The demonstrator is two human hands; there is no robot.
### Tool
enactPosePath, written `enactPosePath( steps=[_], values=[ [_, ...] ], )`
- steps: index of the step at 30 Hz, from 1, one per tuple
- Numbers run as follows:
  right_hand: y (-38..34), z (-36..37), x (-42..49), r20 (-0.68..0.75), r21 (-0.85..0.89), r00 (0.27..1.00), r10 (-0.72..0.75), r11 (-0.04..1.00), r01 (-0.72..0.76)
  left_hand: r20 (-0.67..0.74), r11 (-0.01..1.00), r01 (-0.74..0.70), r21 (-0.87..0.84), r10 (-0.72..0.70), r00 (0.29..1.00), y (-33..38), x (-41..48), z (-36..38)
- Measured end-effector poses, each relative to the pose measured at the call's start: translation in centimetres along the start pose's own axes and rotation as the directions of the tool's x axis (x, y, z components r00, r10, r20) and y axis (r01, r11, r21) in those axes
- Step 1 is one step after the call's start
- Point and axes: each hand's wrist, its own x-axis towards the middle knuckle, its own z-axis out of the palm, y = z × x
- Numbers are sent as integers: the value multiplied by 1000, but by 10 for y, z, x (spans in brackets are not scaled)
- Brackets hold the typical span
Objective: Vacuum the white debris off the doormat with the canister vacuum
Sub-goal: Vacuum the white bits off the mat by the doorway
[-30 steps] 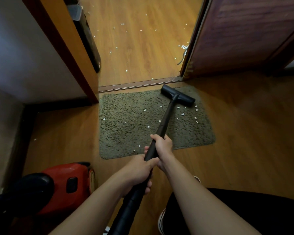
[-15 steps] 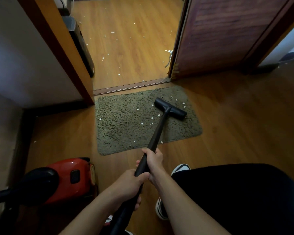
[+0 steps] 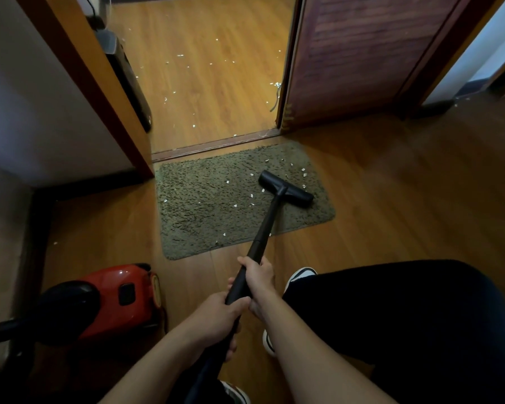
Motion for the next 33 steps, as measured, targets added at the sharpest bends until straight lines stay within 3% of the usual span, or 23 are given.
enactPosePath(
  steps=[14, 25, 33],
  values=[
    [-41, -23, 50, -49, 34, 998, -26, 999, 28, 13, 999, -39, 29, 39, 999, 44, 41, 22],
    [-4, -39, 22, -41, 62, 999, 26, 998, -23, 68, 997, -4, 80, -1, 998, 14, 17, 29],
    [-22, -47, 20, -64, 8, 998, 7, 1000, -7, 31, 999, -29, 37, 27, 999, 22, 22, 45]
  ],
)
